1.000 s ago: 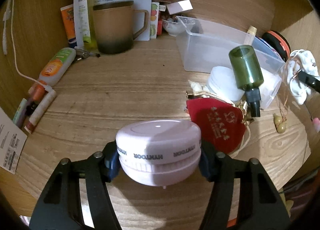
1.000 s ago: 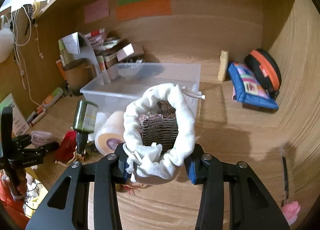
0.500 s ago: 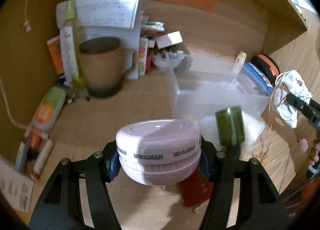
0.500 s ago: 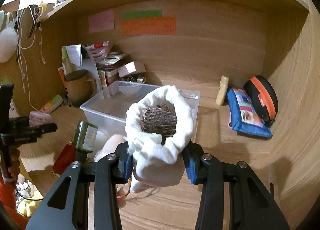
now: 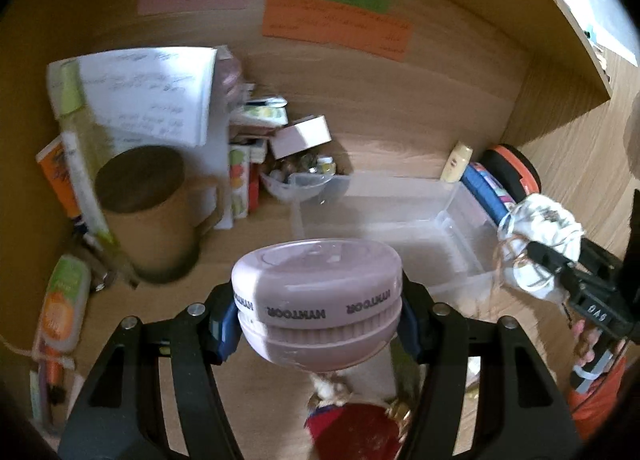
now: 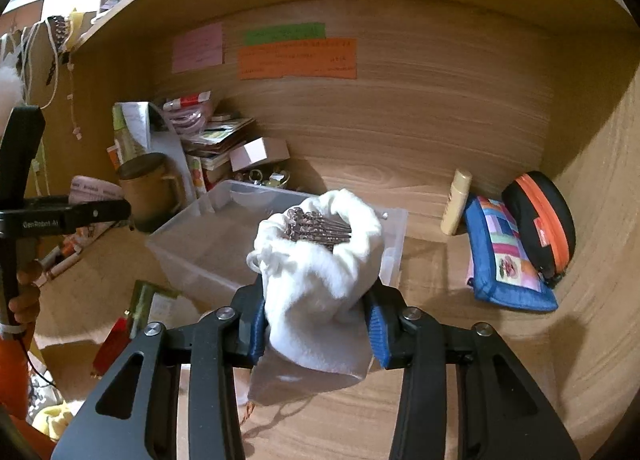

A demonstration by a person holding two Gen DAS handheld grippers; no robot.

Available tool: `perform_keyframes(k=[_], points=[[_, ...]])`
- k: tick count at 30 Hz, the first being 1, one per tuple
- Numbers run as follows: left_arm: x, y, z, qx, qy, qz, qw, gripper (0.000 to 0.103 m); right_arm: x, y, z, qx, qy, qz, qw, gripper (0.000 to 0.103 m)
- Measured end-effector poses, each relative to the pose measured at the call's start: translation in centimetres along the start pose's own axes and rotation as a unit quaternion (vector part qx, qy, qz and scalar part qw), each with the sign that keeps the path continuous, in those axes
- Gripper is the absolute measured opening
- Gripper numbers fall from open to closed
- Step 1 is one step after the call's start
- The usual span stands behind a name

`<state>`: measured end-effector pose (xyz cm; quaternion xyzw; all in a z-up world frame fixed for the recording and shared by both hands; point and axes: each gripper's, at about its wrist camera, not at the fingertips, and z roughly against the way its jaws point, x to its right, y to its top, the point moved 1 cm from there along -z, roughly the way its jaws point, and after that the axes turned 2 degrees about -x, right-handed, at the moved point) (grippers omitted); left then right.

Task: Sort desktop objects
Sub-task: 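Carry both items over the clear box and release them inside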

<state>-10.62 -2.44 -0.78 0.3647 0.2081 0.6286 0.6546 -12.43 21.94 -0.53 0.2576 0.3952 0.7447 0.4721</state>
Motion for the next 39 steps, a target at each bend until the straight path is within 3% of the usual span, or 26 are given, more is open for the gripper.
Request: perform_keyframes(k=[13,30,39], points=[[2.3,3.3,-5.5,-0.038,-0.029,-0.027,0.9985,0.062,0.3,2.0,-4.1,-0.019,-0.009,0.036,0.999,0.036],[4.3,2.9,-11.5,-0.113,-0.029,-0.058,0.9915,0.062,-2.1,3.4,-9.2,-0.083,-0.009,0.149,0.985,0.038],[4.7,2.6,-12.3,-0.118,-0.018,-0.074,0.9901,0.062,-2.1,3.3,-10.7,-0.107,-0.015,0.140,0.984,0.043]])
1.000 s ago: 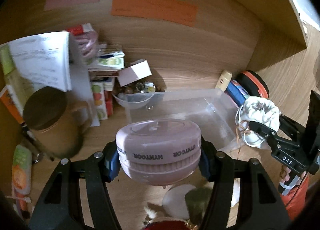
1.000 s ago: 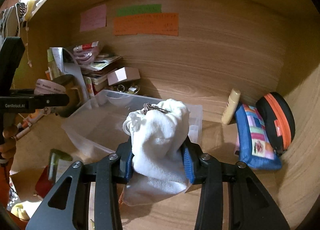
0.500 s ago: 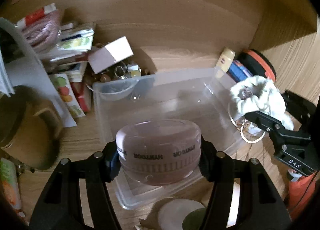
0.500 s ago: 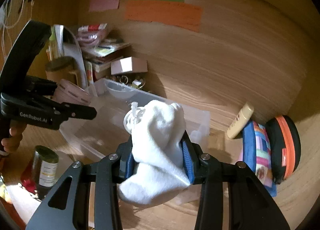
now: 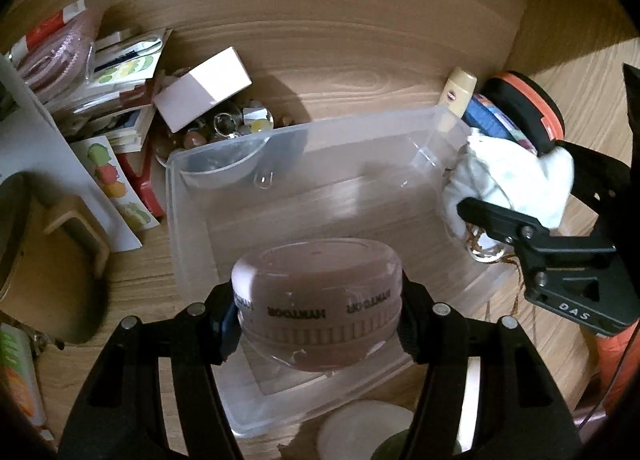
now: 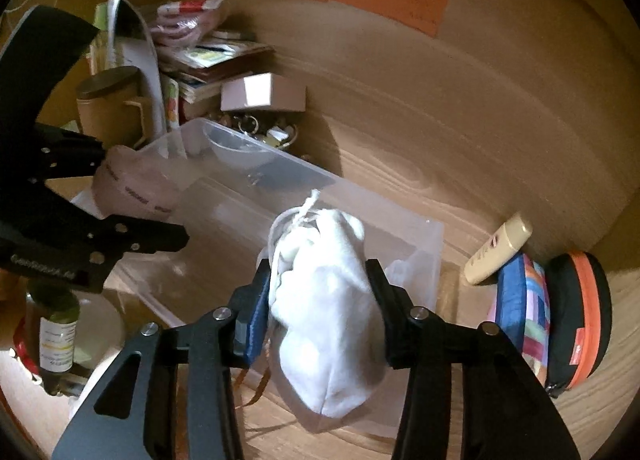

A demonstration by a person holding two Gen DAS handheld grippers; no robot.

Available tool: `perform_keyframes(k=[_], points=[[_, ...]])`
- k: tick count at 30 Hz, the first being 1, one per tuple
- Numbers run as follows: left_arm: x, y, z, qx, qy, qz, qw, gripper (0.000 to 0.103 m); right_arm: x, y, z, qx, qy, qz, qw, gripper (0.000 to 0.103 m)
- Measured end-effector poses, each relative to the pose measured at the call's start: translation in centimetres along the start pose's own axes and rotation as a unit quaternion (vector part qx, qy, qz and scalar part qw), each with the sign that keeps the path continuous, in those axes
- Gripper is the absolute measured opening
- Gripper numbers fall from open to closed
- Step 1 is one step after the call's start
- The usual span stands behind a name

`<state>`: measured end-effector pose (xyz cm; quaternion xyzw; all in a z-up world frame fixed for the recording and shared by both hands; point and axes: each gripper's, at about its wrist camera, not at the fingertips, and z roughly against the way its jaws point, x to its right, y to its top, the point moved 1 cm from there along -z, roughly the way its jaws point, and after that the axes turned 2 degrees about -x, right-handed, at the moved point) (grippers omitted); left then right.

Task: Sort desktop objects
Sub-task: 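Carry both items over the clear box and release them inside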

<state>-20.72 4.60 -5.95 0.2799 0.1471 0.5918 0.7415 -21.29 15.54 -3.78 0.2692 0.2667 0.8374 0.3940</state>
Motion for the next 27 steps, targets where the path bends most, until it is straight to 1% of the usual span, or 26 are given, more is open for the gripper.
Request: perform_keyframes(k=[5,14,16,18,19,21,27], points=[[0.0,-0.1,-0.5,-0.005,0.012,-0.008,0.9999,0.062,-0.3,-0.4,-1.5,-0.031,0.023,-0.012,0.999,0.043],[0.1,-0.5,-0.2,-0.001,0.004,-0.011,0.9999,0.066,-0.6,-0.4,-1.0,-0.030,0.030,-0.022,0.999,0.045],[0.2,-0.5,-0.1,-0.001,0.005,-0.014,0.9999,0.066,-0.4,-0.5,-0.7,-0.027,0.024,-0.025,0.999,0.050],[0.3,-0.5,-0.1,-0.001,0.006,-0.017,0.9998,0.068,-0.2,-0.5,-0.2,-0.020,0.012,-0.025,0.999,0.067],[0.4,-0.5,-0.1,-0.001,0.006,-0.018,0.9998,0.068,-0.1,-0.5,0.1,-0.016,0.006,-0.024,1.000,0.071],[0.4,-0.6,0.0,0.001,0.005,-0.018,0.9998,0.072,-0.1,-0.6,0.9,-0.007,-0.004,-0.015,1.000,0.072],[0.4,-0.6,1.3,0.016,0.003,-0.016,0.9997,0.074,-0.1,-0.9,2.5,0.004,-0.035,-0.004,0.999,0.076]])
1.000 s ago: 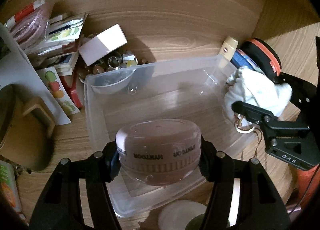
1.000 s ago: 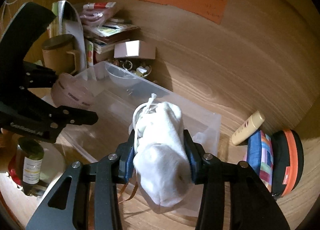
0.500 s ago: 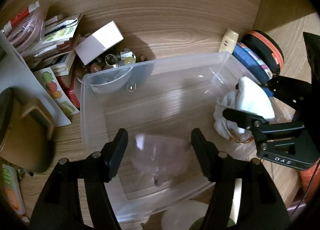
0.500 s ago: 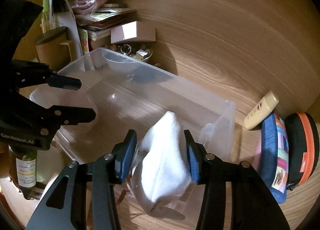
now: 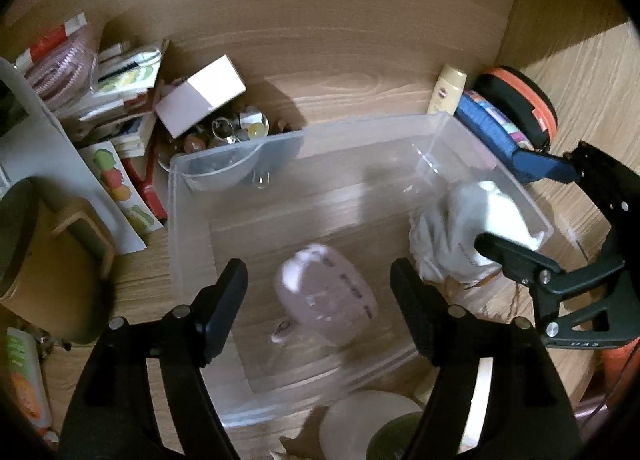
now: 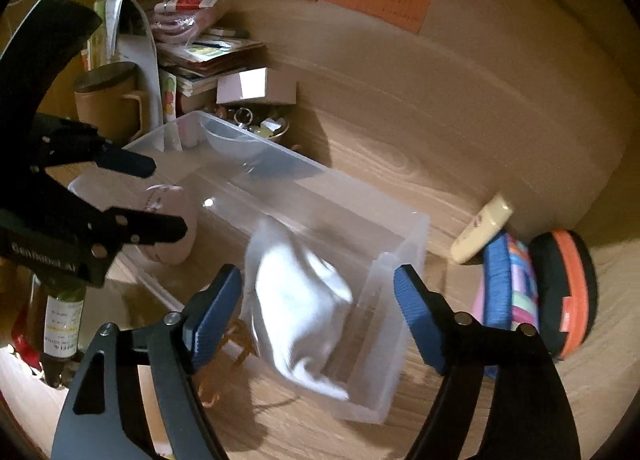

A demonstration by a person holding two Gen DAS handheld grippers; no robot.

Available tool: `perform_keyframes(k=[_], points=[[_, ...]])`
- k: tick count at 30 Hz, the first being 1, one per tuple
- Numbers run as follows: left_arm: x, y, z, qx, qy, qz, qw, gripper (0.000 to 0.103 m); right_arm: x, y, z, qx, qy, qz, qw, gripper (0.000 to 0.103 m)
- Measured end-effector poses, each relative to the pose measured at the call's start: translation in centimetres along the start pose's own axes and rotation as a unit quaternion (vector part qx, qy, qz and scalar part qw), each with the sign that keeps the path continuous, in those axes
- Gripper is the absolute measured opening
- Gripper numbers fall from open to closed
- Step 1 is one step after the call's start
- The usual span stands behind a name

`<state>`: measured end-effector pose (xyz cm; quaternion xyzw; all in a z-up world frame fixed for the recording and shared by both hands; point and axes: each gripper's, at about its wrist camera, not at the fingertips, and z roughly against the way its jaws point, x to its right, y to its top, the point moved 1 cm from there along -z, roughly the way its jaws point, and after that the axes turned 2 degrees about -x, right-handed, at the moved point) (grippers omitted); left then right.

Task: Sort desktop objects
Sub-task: 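Carry both items over the clear box and release them inside, then grasp the green glass bottle with the left gripper while the right grasps the white round container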

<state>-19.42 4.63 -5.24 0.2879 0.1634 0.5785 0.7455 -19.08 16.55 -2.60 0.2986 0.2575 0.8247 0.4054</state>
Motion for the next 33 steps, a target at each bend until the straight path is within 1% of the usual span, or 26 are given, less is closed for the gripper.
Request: perform_keyframes(k=[8,11,17,22,28,33], points=[[0.5,-0.3,2.4,0.024,0.014,-0.007,0.9996,0.082,0.6,-0.9,2.9,0.015,-0.016,-0.012,1.000,0.079],[0.7,-0.8,3.4,0.034,0.023,-0.011,0.9991,0.088,0.5,-1.4,4.1,0.021,-0.021,-0.016,0.999,0.080],[1.0,-2.1,5.4,0.046,0.031,-0.016,0.9983,0.092,-0.4,-2.8,6.4,0.033,-0.026,-0.019,0.999,0.081],[1.0,-3.6,7.0,0.052,0.040,-0.011,0.9978,0.093,-1.1,-3.9,8.1,0.047,-0.018,-0.025,0.998,0.081],[0.8,-5.7,8.2,0.051,0.047,0.000,0.9976,0.093,-1.7,-5.2,9.7,0.058,-0.009,-0.039,0.998,0.082],[0.4,-7.5,8.6,0.044,0.049,0.009,0.9978,0.095,-2.1,-6.5,10.6,0.061,0.003,-0.054,0.997,0.088]])
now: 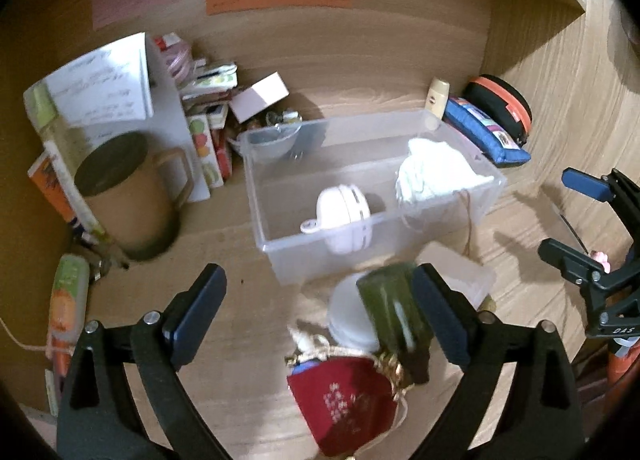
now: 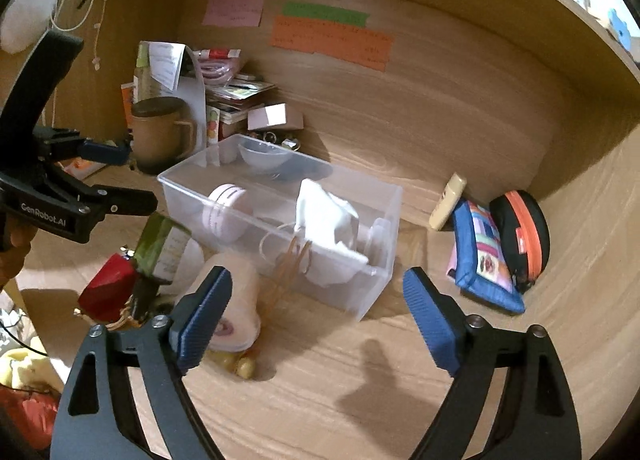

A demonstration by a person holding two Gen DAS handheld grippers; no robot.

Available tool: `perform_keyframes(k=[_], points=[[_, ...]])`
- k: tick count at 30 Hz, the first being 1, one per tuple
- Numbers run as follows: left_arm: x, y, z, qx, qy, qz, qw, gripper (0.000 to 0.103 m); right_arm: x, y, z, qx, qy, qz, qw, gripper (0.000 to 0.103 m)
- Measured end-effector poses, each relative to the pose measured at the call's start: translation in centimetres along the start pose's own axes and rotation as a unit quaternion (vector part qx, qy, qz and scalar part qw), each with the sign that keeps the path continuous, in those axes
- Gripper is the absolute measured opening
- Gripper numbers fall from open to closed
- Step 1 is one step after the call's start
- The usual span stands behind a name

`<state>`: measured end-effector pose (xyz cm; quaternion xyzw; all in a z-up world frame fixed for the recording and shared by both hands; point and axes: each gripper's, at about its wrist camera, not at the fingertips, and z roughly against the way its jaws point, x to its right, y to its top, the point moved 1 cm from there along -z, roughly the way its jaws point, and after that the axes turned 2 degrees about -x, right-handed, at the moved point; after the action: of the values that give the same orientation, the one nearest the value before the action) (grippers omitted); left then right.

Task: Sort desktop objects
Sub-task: 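Grasp the green glass bottle with the left gripper while the right grasps the white round container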

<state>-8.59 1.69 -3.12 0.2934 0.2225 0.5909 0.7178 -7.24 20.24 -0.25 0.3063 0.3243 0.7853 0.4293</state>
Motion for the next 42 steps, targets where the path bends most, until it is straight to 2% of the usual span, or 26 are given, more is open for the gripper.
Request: perform_keyframes(k=[9,19,23,28,35,38,42], points=[[1.1,-1.6,-1.5,-0.024,-0.032,0.006,0.9992,0.095,-1.3,-2.0,-0.6,-0.016,0.027,-0.001,0.999,0.088],[2.3,-1.4,-4.0,-0.043,-0.055,0.016,0.9974,0.095,-3.3,-3.6,-3.2,-0.046,0.101,0.003,0.994,0.088],[2.1,-1.1,-4.7,-0.050,-0.067,0.024,0.9962,0.080,-4.0,-3.5,-4.0,-0.051,0.127,0.002,0.991,0.086],[2.2,-1.1,-5.6,-0.059,-0.073,0.024,0.9953,0.074,-4.6,-3.2,-5.3,-0.061,0.149,-0.007,0.987,0.084],[1.5,-1.2,-6.1,-0.062,-0.085,0.037,0.9938,0.063,-4.9,-3.1,-6.5,-0.080,0.154,-0.016,0.985,0.078],[1.1,-1.3,-6.2,-0.062,-0.086,0.044,0.9934,0.056,-5.0,-3.2,-7.0,-0.085,0.145,-0.018,0.986,0.068],[0.4,-1.7,-6.1,-0.061,-0.090,0.052,0.9927,0.049,-4.7,-3.0,-7.1,-0.089,0.153,-0.032,0.984,0.067]])
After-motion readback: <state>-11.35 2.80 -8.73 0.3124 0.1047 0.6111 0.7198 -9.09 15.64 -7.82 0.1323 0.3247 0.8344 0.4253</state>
